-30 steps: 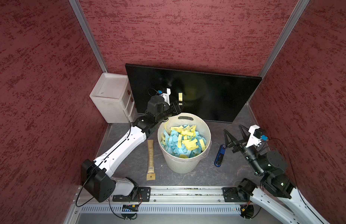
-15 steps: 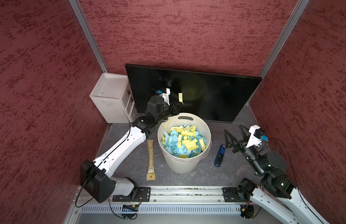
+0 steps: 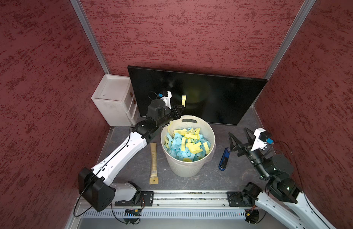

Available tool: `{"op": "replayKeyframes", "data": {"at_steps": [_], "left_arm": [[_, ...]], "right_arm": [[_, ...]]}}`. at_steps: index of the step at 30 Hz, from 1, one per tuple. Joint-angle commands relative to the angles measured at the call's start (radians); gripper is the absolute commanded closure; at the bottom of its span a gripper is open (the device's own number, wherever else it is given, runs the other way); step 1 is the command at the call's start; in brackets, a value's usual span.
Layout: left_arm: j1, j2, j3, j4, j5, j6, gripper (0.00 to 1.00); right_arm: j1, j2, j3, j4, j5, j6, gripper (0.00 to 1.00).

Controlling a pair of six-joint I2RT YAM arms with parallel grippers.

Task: Remove the sticky note from the monitor
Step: Tear off the sticky note from the monitor, then place the sticky note in the trash bin.

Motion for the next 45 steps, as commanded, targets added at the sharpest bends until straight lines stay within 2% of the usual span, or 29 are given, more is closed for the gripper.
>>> {"op": "replayKeyframes", "data": {"at_steps": [1, 22, 37, 45], "left_arm": [[-0.013, -0.034, -0.010, -0.019, -0.009, 0.021, 1.00], [-0.110, -0.154, -0.015, -0.173, -0.019, 0.108, 1.00], [-0.234, -0.221, -0.012, -0.365, -0.166, 0.201, 1.00], [-0.241, -0.218, -0.050, -0.376, -0.192, 0.206, 0.99]], "right_arm": [[0.006, -0.015, 0.030, -0.025, 0.014, 0.008, 0.02], [0.005, -0.079, 0.075, -0.113, 0.069, -0.035, 0.02], [0.007, -0.080, 0.088, -0.141, 0.088, -0.036, 0.02], [0.005, -0.063, 0.082, -0.138, 0.084, -0.030, 0.02]]}}
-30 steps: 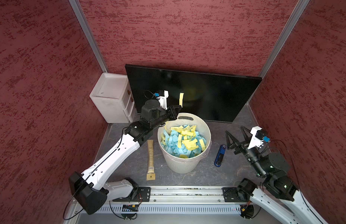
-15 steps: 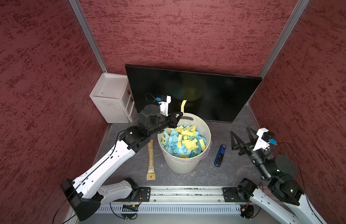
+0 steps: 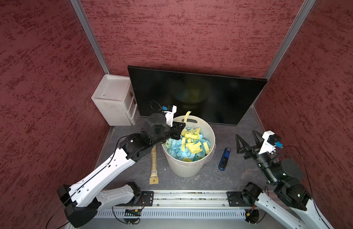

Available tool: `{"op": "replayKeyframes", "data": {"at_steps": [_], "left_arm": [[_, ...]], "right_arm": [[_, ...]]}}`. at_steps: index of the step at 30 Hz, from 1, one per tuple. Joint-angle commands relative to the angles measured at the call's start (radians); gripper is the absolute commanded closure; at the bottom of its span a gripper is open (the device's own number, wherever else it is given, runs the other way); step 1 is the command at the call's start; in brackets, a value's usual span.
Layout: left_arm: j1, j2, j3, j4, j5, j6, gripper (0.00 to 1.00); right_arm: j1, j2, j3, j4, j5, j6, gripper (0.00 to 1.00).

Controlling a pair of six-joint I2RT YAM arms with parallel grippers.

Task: Remove the sticky note from the monitor
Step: Place the sticky note in the trash bin.

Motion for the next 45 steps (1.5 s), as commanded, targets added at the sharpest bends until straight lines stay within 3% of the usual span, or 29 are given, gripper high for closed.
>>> {"op": "replayKeyframes", "data": {"at_steps": [1, 8, 27, 36, 42, 43, 45], "left_arm": [[-0.002, -0.002, -0.021, -0.021, -0.034, 0.022, 0.98], [0.004, 0.007, -0.045, -0.015, -0.039, 0.022, 0.93], [0.028, -0.040, -0.069, 0.018, -0.021, 0.031, 0.62], [0.077, -0.139, -0.078, 0.034, -0.007, 0.066, 0.35], [0.173, -0.210, -0.092, 0.001, 0.007, 0.069, 0.09], [0.189, -0.222, -0.097, -0.004, 0.007, 0.071, 0.01], [0.222, -0.256, -0.113, -0.008, -0.002, 0.074, 0.00]], "right_arm": [[0.005, 0.010, 0.023, -0.002, 0.016, -0.002, 0.02], [0.004, 0.031, 0.021, 0.002, 0.015, -0.001, 0.02], [0.006, 0.049, 0.022, 0.004, 0.025, -0.006, 0.02], [0.006, 0.060, 0.029, 0.006, 0.043, -0.015, 0.02], [0.005, 0.080, 0.022, 0.015, 0.057, -0.005, 0.02], [0.006, 0.083, 0.019, 0.018, 0.063, -0.005, 0.02], [0.005, 0.087, 0.014, 0.024, 0.080, -0.005, 0.02]]}}
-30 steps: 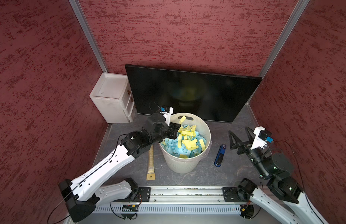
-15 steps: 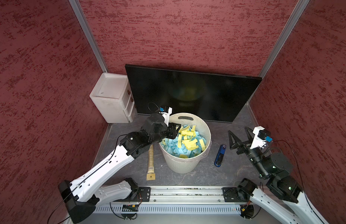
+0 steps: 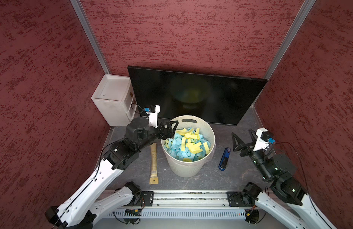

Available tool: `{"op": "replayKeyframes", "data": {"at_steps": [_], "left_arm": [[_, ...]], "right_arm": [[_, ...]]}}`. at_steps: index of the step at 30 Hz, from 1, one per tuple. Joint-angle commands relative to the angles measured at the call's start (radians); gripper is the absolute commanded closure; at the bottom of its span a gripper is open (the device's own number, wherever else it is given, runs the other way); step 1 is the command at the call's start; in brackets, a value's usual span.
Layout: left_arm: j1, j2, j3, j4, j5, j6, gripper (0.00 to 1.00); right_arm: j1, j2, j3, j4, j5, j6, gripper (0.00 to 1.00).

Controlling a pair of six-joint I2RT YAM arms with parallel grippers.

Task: Remove the sticky note from the monitor
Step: Place the sticky note in the trash bin, then reset both arms

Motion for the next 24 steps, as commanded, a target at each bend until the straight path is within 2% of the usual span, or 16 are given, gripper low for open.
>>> {"op": "replayKeyframes", "data": {"at_steps": [1, 4, 11, 15, 19, 24], "left_arm": [[0.046, -0.059, -0.037, -0.019, -0.005, 0.019, 0.00], [0.080, -0.119, -0.083, -0.006, -0.067, 0.033, 0.00], [0.134, -0.261, -0.219, -0.007, -0.301, 0.065, 0.00], [0.160, -0.324, -0.336, 0.024, -0.416, 0.067, 0.00], [0.166, -0.387, -0.494, 0.142, -0.529, 0.086, 0.00], [0.190, -0.437, -0.678, 0.349, -0.581, 0.169, 0.00]], "right_arm": [[0.006, 0.009, 0.011, 0.025, 0.052, -0.005, 0.02], [0.005, 0.017, 0.001, 0.033, 0.096, -0.007, 0.02], [0.004, 0.023, -0.061, 0.086, 0.242, -0.012, 0.02], [0.004, 0.025, -0.143, 0.179, 0.336, -0.038, 0.02], [0.004, 0.019, -0.288, 0.415, 0.395, -0.126, 0.02], [-0.022, 0.077, -0.489, 0.843, 0.472, -0.318, 0.02]]}}
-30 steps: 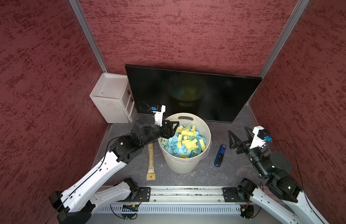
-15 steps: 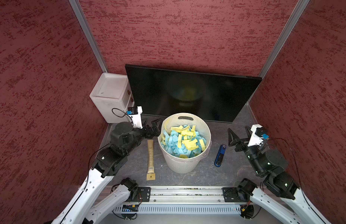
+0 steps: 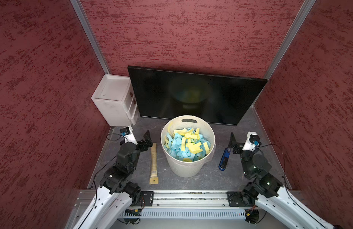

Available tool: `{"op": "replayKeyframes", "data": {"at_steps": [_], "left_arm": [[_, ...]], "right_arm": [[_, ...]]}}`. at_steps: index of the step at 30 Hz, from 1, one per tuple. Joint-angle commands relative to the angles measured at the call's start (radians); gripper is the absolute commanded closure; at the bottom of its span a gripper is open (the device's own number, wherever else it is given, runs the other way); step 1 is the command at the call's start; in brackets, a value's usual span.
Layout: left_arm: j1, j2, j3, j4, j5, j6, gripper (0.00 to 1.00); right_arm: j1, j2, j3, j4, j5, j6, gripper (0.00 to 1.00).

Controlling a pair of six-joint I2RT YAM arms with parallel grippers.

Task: Remove the sticky note from the monitor
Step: Reset both arms

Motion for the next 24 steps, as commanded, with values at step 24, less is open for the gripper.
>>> {"op": "replayKeyframes", "data": {"at_steps": [24], "left_arm": [[0.297, 0.400, -0.266, 0.748, -0.026, 0.110, 0.00]], "right_arm": [[-0.409, 0.907, -0.091, 0.930, -0.055, 0.029, 0.02]]}}
